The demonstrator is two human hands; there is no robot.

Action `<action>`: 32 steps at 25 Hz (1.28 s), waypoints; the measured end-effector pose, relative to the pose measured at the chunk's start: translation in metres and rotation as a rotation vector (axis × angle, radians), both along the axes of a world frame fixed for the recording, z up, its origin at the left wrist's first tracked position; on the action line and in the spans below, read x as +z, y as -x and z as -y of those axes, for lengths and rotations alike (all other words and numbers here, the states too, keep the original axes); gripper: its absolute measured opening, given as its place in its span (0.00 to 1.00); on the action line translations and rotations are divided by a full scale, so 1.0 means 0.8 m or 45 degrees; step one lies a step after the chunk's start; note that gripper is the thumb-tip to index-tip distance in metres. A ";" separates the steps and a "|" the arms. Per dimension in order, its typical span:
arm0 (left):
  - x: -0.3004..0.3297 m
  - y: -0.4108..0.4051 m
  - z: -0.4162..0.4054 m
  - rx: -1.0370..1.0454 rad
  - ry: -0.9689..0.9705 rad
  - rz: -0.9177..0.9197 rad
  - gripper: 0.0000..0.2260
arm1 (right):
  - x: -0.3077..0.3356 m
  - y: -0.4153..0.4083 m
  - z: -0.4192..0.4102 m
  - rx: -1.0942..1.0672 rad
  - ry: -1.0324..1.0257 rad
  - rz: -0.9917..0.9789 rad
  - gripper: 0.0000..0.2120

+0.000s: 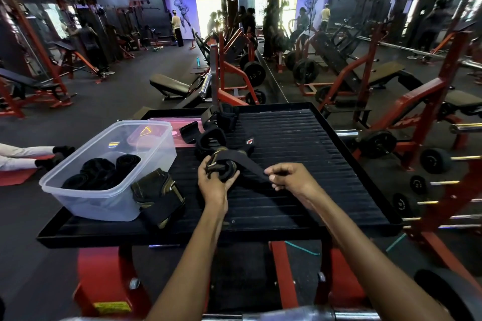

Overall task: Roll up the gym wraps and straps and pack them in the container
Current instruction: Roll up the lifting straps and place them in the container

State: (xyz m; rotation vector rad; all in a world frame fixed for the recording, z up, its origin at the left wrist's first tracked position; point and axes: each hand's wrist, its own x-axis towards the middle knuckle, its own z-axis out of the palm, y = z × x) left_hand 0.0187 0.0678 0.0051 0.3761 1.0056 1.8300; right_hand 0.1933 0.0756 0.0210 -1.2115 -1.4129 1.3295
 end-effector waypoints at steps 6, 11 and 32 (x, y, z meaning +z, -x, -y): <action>0.000 -0.003 -0.005 -0.245 0.091 -0.088 0.19 | -0.021 0.037 -0.012 -0.064 -0.171 0.359 0.08; -0.011 0.000 -0.008 -0.367 0.076 -0.228 0.18 | -0.030 0.051 -0.018 -0.165 -0.332 0.466 0.05; -0.028 -0.003 -0.017 -0.297 0.220 -0.506 0.13 | -0.035 0.080 -0.026 -0.234 -0.320 0.107 0.09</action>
